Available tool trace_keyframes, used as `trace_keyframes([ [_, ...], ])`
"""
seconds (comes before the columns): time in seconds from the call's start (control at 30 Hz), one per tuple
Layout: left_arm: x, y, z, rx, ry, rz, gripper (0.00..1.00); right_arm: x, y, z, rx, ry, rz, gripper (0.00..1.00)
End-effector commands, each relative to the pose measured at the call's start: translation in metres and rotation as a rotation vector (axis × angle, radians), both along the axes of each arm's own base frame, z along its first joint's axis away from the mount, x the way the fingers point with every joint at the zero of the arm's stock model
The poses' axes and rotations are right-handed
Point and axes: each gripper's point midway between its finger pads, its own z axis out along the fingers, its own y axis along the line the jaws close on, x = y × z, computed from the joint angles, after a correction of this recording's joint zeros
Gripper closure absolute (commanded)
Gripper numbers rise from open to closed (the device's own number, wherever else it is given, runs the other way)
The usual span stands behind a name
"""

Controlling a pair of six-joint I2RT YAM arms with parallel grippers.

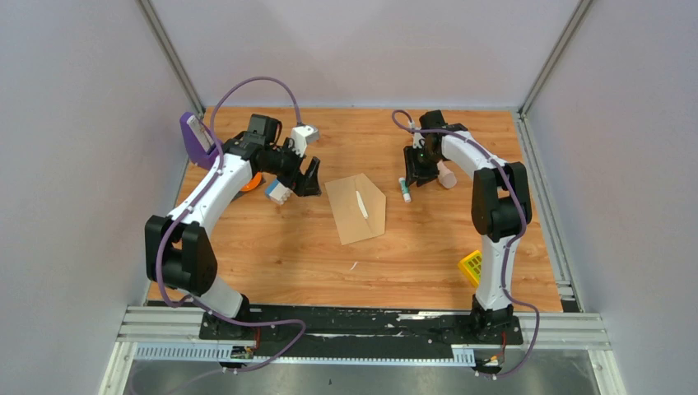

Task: Place the letter into the envelope and seal it
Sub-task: Place the letter in the envelope.

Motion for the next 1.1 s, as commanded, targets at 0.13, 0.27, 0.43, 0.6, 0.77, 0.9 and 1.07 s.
trace_keyframes([
  [0.13, -0.008, 0.010, -0.008, 0.051, -0.043, -0.010, 0.00, 0.000, -0.008, -0.020, -0.087, 0.028, -0.001, 0.59],
  [0.27, -0.009, 0.010, -0.010, 0.049, -0.044, -0.012, 0.00, 0.003, 0.001, -0.013, -0.079, 0.007, 0.013, 0.58],
  [0.43, -0.009, 0.011, -0.013, 0.055, -0.048, -0.012, 0.00, 0.007, 0.015, -0.002, -0.086, -0.031, 0.030, 0.57],
  [0.6, -0.010, 0.012, -0.014, 0.057, -0.041, -0.011, 0.00, 0.013, 0.051, 0.020, 0.062, -0.025, 0.061, 0.55],
  [0.77, -0.011, 0.008, -0.019, 0.040, -0.022, -0.025, 0.00, 0.026, 0.075, 0.032, 0.145, -0.011, 0.074, 0.55],
  [0.9, -0.010, 0.011, -0.018, 0.057, -0.045, -0.014, 0.00, 0.042, 0.071, 0.017, 0.084, -0.013, 0.056, 0.56],
  [1.07, -0.011, 0.012, -0.017, 0.059, -0.053, -0.016, 0.00, 0.029, 0.068, -0.012, 0.058, 0.053, 0.079, 0.57],
])
